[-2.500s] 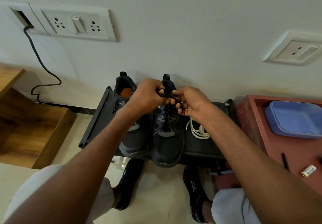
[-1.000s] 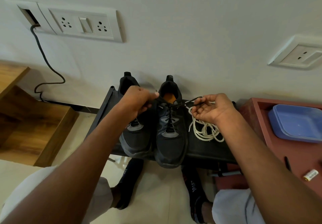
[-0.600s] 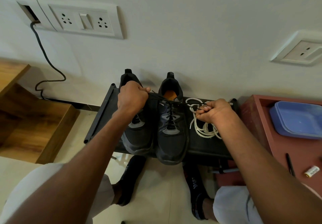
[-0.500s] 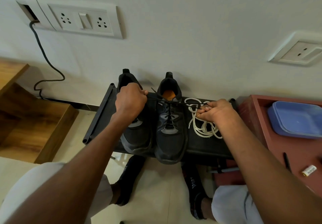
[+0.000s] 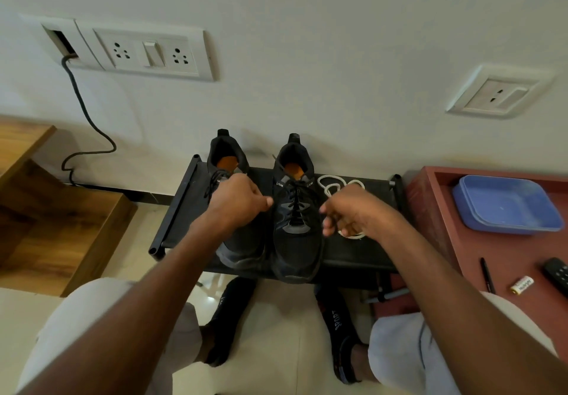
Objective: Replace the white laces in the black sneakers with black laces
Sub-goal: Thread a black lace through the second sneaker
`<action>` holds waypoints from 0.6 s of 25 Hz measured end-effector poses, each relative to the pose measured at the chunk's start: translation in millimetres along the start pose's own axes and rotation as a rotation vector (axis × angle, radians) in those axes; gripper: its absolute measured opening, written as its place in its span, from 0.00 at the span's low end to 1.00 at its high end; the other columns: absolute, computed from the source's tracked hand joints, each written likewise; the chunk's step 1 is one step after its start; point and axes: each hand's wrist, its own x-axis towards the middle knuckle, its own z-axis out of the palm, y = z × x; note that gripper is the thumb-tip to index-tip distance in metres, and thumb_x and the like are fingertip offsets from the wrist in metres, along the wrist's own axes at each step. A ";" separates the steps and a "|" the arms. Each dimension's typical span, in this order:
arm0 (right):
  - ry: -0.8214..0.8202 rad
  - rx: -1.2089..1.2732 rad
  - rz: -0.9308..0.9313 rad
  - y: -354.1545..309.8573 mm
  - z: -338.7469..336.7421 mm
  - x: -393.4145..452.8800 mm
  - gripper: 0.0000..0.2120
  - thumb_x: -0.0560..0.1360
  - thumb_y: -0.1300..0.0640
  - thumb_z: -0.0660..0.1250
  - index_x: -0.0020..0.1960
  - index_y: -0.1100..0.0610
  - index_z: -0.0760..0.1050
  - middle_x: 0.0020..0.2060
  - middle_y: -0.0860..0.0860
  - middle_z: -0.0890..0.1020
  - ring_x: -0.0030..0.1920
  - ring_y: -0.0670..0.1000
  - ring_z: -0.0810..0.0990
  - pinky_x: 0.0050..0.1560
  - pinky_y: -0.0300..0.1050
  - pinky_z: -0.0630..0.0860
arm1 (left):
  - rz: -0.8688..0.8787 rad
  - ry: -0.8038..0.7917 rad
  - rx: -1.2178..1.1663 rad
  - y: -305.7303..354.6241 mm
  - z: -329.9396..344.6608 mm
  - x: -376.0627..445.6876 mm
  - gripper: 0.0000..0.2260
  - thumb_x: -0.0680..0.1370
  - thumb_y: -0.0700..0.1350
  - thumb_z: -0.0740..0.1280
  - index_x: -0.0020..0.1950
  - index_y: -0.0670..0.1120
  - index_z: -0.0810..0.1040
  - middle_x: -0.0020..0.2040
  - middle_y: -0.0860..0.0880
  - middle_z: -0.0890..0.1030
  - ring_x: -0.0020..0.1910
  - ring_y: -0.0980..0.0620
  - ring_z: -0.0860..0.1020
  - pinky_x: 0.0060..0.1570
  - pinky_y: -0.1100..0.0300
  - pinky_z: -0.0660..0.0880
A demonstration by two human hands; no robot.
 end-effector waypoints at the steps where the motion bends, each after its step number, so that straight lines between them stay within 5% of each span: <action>1: -0.081 -0.124 -0.004 1.0 5.2 -5.6 0.07 0.81 0.62 0.64 0.56 0.62 0.80 0.38 0.57 0.84 0.33 0.52 0.82 0.31 0.43 0.70 | 0.044 0.025 0.086 0.7 1.8 -5.0 0.08 0.78 0.47 0.74 0.47 0.43 0.84 0.45 0.46 0.83 0.45 0.47 0.81 0.49 0.49 0.81; 4: 0.071 -0.389 -0.199 0.5 9.8 -4.4 0.09 0.79 0.62 0.64 0.53 0.64 0.81 0.42 0.59 0.81 0.39 0.55 0.78 0.38 0.48 0.72 | 0.280 0.291 0.320 11.9 8.0 -5.7 0.11 0.79 0.44 0.71 0.61 0.45 0.80 0.61 0.45 0.76 0.59 0.43 0.76 0.57 0.46 0.78; 7: 0.157 -0.374 -0.284 -3.5 4.8 -1.7 0.13 0.79 0.65 0.59 0.54 0.66 0.81 0.44 0.61 0.81 0.39 0.56 0.76 0.41 0.51 0.74 | 0.496 0.220 0.320 27.9 11.6 11.9 0.22 0.79 0.40 0.69 0.73 0.52 0.73 0.69 0.49 0.74 0.68 0.44 0.71 0.62 0.46 0.75; 12: 0.283 -0.528 -0.438 -9.5 -0.4 6.0 0.13 0.75 0.66 0.66 0.58 0.57 0.80 0.51 0.54 0.82 0.52 0.57 0.81 0.56 0.56 0.81 | 0.520 0.059 0.468 37.1 21.2 40.4 0.20 0.77 0.40 0.72 0.68 0.51 0.79 0.62 0.49 0.78 0.60 0.44 0.77 0.56 0.47 0.78; 15: 0.199 -0.568 -0.471 -12.0 7.0 10.6 0.09 0.75 0.60 0.72 0.54 0.52 0.81 0.48 0.51 0.84 0.49 0.55 0.83 0.54 0.54 0.82 | 0.505 0.247 0.455 40.6 19.4 40.3 0.09 0.76 0.42 0.74 0.56 0.47 0.83 0.52 0.47 0.79 0.49 0.43 0.79 0.47 0.47 0.78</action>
